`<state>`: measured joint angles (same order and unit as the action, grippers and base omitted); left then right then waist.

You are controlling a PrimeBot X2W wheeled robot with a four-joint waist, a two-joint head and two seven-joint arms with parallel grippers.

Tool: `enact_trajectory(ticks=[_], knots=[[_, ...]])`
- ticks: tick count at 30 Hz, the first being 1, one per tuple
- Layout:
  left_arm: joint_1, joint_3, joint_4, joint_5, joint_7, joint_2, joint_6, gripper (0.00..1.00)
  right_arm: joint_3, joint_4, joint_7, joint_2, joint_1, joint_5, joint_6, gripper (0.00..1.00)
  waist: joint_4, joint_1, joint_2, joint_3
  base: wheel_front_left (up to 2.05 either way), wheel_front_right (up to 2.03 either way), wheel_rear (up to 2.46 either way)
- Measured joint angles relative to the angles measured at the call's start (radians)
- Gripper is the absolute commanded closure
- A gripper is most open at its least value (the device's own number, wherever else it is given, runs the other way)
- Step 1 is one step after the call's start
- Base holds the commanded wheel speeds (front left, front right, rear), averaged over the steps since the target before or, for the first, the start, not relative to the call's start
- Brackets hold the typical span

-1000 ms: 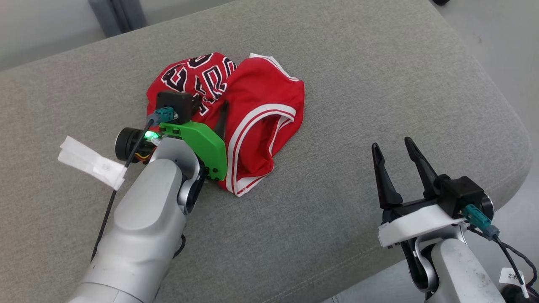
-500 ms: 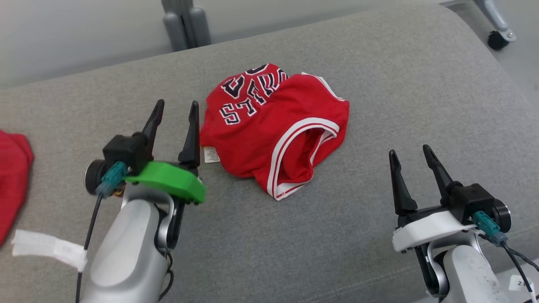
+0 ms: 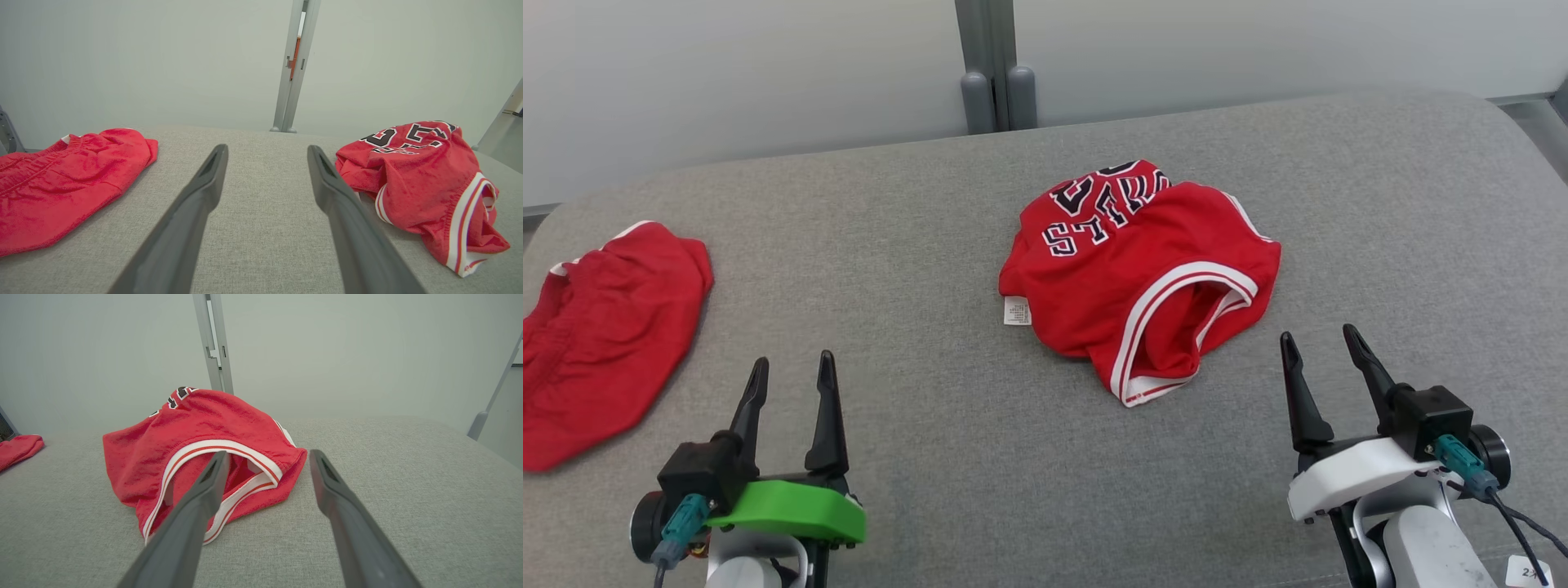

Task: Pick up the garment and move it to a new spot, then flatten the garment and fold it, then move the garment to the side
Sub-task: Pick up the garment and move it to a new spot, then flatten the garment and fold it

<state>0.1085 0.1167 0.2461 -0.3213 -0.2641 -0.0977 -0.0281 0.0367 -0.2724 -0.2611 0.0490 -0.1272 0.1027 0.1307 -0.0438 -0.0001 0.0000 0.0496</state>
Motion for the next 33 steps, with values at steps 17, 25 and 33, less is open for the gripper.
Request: enact_trajectory(ticks=[17, 25, 33], knots=[[-0.025, -0.029, -0.023, 0.043, 0.000, 0.044, -0.061, 0.00, 0.209, -0.132, 0.086, -0.001, -0.082, 0.062, 0.000, 0.00, 0.063, 0.0000, 0.0000, 0.018, 0.00, 0.00, 0.00], [0.002, -0.008, -0.018, 0.040, 0.000, 0.047, -0.070, 0.00, 0.298, -0.365, 0.137, -0.001, -0.252, 0.099, 0.000, 0.00, 0.109, 0.0000, 0.0000, 0.061, 0.00, 0.00, 0.00], [0.039, 0.025, -0.016, 0.016, 0.000, 0.048, -0.067, 0.00, 0.359, -0.522, 0.125, 0.000, -0.362, 0.158, 0.000, 0.87, 0.156, 0.0000, 0.0000, 0.109, 0.00, 0.00, 0.00]])
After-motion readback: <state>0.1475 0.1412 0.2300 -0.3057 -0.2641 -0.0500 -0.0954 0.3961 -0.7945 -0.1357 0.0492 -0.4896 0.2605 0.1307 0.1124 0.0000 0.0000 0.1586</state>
